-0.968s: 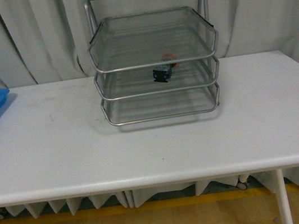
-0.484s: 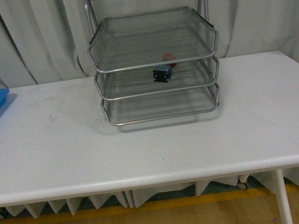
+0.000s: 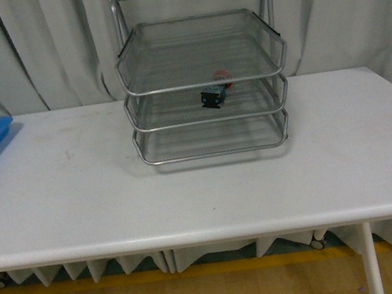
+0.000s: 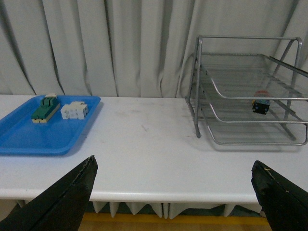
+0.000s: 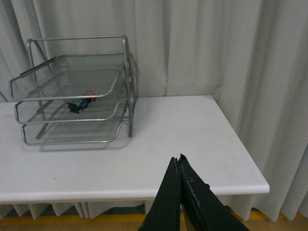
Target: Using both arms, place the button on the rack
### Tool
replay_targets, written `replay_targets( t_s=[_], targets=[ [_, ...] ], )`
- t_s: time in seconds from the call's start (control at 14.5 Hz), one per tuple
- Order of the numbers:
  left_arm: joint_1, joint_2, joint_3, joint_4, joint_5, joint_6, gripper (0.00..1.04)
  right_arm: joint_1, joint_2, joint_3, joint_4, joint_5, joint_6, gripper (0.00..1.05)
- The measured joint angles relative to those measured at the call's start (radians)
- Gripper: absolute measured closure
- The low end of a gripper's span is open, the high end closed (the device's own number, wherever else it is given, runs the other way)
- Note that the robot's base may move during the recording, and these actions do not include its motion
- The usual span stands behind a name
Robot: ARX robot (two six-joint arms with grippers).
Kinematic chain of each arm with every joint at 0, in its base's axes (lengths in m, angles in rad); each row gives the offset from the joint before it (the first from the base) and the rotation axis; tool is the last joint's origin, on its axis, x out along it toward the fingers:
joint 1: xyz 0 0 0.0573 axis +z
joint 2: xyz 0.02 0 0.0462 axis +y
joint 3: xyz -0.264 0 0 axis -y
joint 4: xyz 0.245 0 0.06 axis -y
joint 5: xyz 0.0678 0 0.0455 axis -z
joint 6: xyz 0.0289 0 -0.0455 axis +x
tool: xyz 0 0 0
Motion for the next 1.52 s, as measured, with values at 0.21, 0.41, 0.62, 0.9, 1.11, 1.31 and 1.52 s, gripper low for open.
replay_targets(
  t_s=[0.21,0.41,0.62,0.9,1.11,1.31,1.52],
  targets=[
    [0.000,0.000,0.000,0.000,-0.001,0.000,0.07,0.000,0.000,0.000,0.002,0.000,0.000,1.03],
    [0.000,0.000,0.000,0.000,-0.001,0.000,0.07,0.000,0.000,0.000,0.002,0.000,-0.002,0.75],
    [0.000,0.000,0.000,0.000,-0.001,0.000,0.07,0.000,0.000,0.000,0.002,0.000,-0.002,0.37],
    [0.000,0.000,0.000,0.000,0.000,0.000,0.07,0.000,0.000,0.000,0.002,0.000,-0.002,0.07],
    [0.000,0.000,0.000,0.000,-0.001,0.000,0.07,0.000,0.000,0.000,0.002,0.000,-0.002,0.06],
    [0.000,0.000,0.000,0.000,-0.001,0.000,0.07,0.000,0.000,0.000,0.002,0.000,-0.002,0.06],
    [0.000,0.000,0.000,0.000,-0.001,0.000,0.07,0.000,0.000,0.000,0.002,0.000,-0.002,0.06]
  ],
)
